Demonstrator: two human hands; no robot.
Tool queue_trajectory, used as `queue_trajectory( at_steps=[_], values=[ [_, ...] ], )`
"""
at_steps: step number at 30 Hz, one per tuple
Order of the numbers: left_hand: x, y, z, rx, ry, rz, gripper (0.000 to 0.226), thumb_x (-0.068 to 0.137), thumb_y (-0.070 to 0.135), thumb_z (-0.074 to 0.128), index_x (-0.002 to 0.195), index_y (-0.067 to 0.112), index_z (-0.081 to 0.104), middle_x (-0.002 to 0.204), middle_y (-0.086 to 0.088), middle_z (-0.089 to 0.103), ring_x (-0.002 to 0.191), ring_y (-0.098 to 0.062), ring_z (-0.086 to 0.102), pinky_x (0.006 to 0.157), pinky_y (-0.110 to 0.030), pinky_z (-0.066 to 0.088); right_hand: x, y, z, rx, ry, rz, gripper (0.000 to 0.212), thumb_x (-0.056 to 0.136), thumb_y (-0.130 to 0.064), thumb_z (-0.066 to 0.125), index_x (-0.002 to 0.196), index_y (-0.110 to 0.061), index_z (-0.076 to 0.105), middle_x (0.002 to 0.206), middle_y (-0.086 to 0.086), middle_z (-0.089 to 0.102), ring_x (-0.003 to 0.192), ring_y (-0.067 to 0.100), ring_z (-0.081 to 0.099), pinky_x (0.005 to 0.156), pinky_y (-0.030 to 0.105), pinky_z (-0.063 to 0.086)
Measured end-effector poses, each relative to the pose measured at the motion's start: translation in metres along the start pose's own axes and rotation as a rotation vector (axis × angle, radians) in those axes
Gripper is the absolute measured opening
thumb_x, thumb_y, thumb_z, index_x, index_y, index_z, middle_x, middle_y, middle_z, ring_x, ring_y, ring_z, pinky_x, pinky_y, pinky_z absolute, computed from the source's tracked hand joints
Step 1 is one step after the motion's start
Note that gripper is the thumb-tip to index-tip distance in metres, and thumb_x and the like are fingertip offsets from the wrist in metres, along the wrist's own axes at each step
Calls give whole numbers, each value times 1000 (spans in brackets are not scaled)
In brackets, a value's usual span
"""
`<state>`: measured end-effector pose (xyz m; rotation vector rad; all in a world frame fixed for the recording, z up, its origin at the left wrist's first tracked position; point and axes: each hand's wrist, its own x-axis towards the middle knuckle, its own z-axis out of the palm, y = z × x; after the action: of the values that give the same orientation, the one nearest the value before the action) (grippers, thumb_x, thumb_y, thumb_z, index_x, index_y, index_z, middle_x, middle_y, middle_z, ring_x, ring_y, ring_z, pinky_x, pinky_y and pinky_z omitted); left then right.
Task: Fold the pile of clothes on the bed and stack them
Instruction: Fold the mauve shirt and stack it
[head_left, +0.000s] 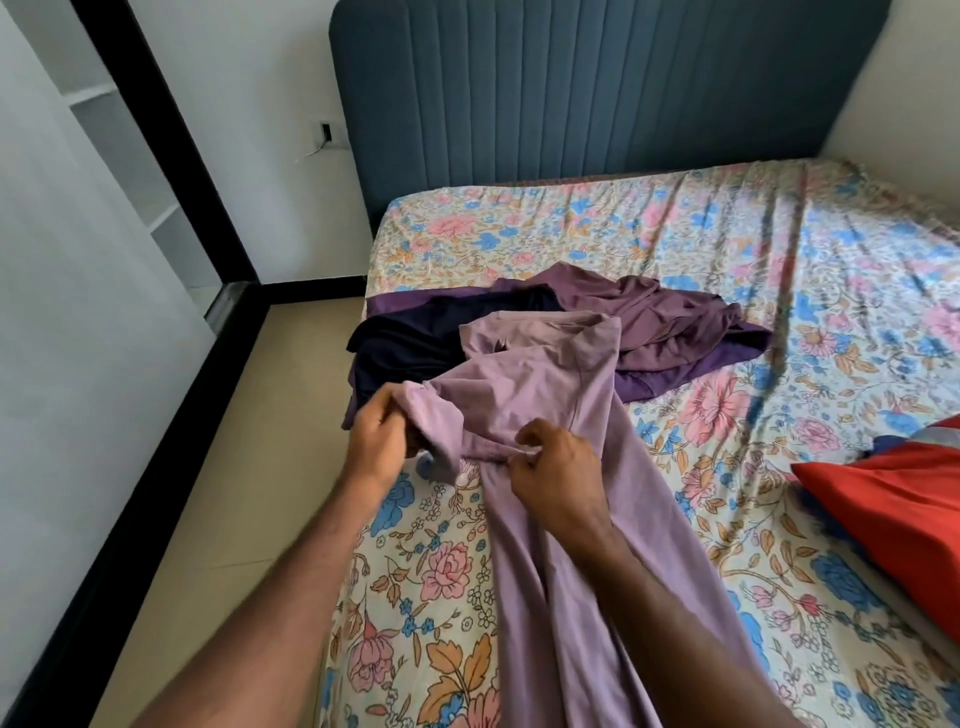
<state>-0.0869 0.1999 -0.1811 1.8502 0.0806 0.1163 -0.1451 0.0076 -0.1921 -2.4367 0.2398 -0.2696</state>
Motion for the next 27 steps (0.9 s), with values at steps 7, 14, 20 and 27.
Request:
queue_trajectory(
  at_steps=[7, 14, 20, 27],
  values=[
    [-18, 23, -34, -535, -139, -295, 42, 107, 34, 38, 127, 9, 66, 123, -17, 70, 112, -32, 65, 95, -44, 53, -6, -26, 5, 672, -466, -34, 77, 77, -20, 89, 140, -21, 42, 139, 2, 56, 116, 17, 64, 95, 40, 59],
    [-32, 40, -51, -600, -184, -396, 65, 104, 56, 31, 126, 6, 66, 119, -20, 71, 107, -32, 71, 85, -42, 57, -41, -71, 45, 586, -207, -90, 105, 61, -38, 93, 143, -40, 27, 117, -13, 58, 108, 16, 62, 91, 42, 58],
    [-45, 39, -54, -698, -314, -403, 57, 105, 49, 33, 127, 7, 63, 129, -24, 65, 115, -36, 66, 103, -49, 49, -74, -87, 51, 840, -230, 96, 115, 59, -63, 90, 148, -42, 20, 152, -4, 40, 138, 15, 44, 115, 42, 42],
    [-59, 34, -41, -699, -559, -464, 64, 105, 51, 26, 140, 9, 58, 137, -20, 59, 120, -36, 59, 99, -43, 43, -71, -70, 26, 934, -220, 449, 62, 76, -23, 72, 123, -24, 31, 114, 9, 62, 96, 26, 71, 86, 51, 60]
  ],
)
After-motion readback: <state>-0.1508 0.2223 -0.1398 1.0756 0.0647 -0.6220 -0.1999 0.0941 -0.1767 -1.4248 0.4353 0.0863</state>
